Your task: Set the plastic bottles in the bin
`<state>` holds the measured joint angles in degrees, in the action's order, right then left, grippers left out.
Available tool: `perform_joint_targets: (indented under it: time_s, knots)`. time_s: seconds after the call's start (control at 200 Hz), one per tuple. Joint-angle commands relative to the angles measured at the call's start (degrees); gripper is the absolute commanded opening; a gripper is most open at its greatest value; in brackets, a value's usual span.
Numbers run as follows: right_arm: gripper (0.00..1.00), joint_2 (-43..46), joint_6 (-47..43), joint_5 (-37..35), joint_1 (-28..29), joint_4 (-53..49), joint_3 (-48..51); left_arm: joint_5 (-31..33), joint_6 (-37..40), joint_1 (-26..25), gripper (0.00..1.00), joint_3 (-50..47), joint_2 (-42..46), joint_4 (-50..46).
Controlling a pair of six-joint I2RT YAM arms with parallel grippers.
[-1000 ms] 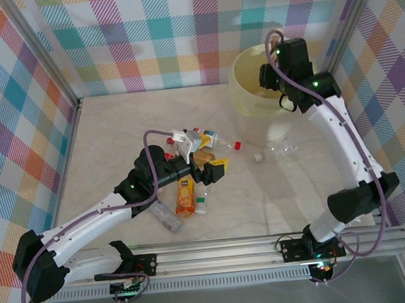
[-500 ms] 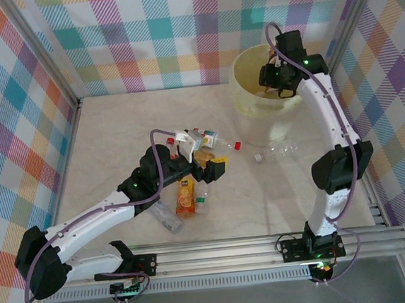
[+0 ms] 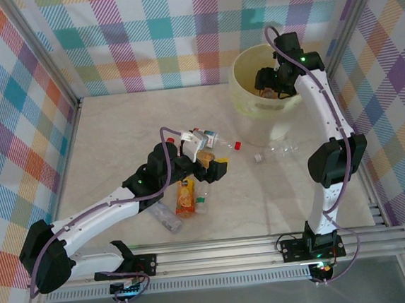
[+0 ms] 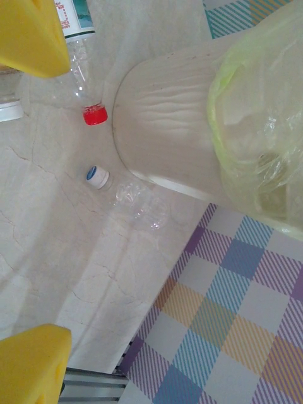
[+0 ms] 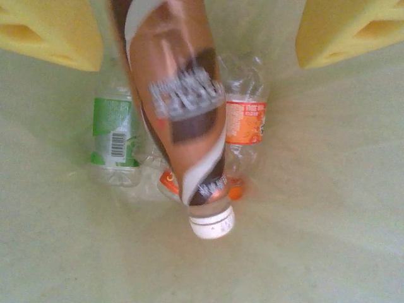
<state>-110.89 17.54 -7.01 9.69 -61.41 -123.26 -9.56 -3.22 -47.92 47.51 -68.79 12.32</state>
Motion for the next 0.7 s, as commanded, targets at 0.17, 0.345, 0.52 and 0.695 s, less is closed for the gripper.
perform_joint_targets:
  time_s: [0.17, 0.345, 0.52, 0.695]
  knots:
    - [0.86, 5.83, -3.27, -0.87, -0.29, -2.33, -2.79, -2.00, 0.82, -0.67, 1.00, 0.61, 1.39, 2.00]
    - [0.86, 13.56, -5.59, 0.06, -0.29, 0.56, 2.33, -5.85, 2.23, -0.70, 1.00, -0.76, 2.17, 4.73]
    - [0.86, 22.02, -6.12, 0.40, -0.20, 1.45, 9.33, -10.89, 4.19, -0.60, 1.00, -0.93, 2.39, 5.66]
    - [0.88, 32.70, -2.99, -0.82, -0.20, 2.65, 20.86, -11.30, 7.07, -0.69, 1.00, 0.18, 3.24, 2.27]
